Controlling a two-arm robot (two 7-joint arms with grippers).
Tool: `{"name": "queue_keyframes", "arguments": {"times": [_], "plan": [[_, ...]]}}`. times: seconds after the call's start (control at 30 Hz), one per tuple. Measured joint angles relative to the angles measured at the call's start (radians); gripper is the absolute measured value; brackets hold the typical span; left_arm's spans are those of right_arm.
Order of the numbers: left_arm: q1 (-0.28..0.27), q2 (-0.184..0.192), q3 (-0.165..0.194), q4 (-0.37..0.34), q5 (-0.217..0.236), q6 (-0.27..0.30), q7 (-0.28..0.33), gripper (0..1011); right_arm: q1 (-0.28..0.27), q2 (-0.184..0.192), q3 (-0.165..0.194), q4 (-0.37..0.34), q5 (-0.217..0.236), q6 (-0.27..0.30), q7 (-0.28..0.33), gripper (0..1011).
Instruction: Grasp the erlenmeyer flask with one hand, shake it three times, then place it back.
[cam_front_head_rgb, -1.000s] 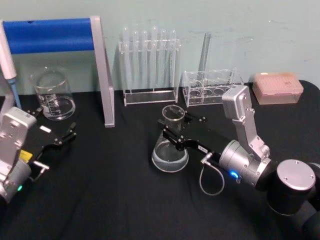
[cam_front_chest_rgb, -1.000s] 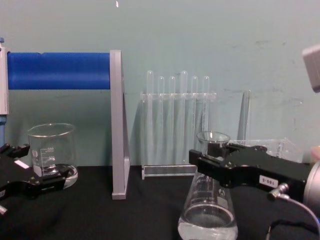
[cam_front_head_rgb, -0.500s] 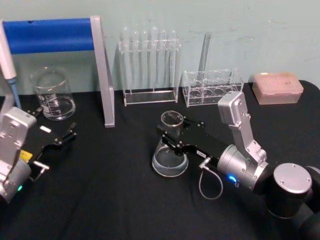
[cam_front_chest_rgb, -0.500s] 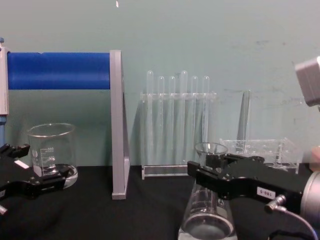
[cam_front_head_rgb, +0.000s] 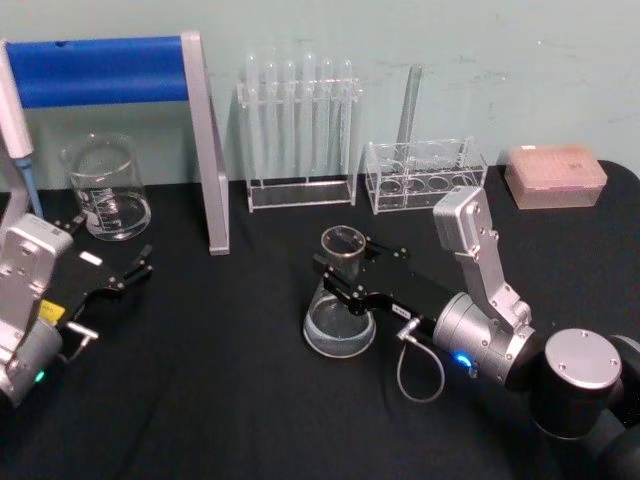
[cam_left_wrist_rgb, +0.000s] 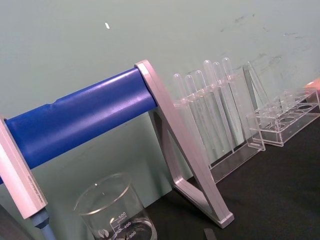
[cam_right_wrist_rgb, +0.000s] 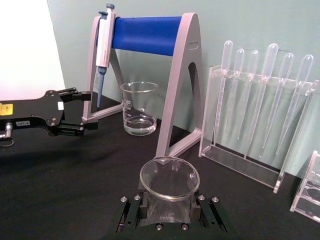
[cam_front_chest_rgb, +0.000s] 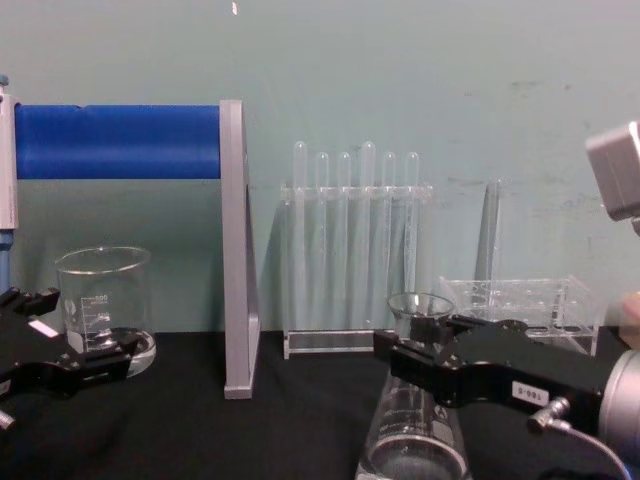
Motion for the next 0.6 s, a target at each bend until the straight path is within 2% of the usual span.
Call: {"name": "queue_keyframes", "arguments": {"times": [0.6], "plan": [[0.000, 0.000, 0.000, 0.000, 0.000, 0.000, 0.000, 1001, -0.007, 0.001, -0.001, -0.001, -0.005, 0.007, -0.004, 450]]}}
